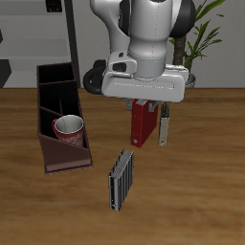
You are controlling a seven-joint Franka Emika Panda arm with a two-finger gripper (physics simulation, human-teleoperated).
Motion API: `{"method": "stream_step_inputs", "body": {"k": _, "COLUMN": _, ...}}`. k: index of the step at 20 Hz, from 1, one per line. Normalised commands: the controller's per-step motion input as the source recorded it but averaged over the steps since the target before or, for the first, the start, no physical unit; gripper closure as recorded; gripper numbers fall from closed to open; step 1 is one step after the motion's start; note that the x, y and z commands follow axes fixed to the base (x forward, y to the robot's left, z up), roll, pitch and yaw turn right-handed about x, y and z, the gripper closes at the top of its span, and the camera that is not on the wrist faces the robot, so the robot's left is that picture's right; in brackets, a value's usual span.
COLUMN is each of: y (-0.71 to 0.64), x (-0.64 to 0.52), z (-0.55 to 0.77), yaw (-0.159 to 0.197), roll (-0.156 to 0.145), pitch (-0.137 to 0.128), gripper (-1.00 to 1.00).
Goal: Place the red mug into the right desk caddy's left compartment and place the red book into the right desk caddy's front compartment
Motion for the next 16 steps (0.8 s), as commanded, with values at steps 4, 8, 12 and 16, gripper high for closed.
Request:
{"method": "stream_step_inputs", "body": {"k": 4, "y": -0.26, "x": -0.39, "z": 0.22, "yaw": 0.039, "roll": 0.009, "pitch": -0.011, "gripper": 1.00}}
{"method": "stream_step_inputs", "body": {"k": 8, "y": -0.26, "x": -0.65, "z": 0.22, "yaw": 0.060, "roll": 0.036, "pitch": -0.039, "gripper": 1.00}}
{"method": "stream_step_inputs", "body": {"k": 12, "y": -0.23, "x": -0.60, "z": 0.01, "yaw": 0.095, "roll": 0.013, "pitch": -0.004, "gripper": 1.00}}
{"method": "stream_step_inputs", "body": {"k": 16, "y": -0.23, "x": -0.48, "z": 0.00, "yaw": 0.115, "roll": 0.008, "pitch": -0.023, "gripper": 1.00}}
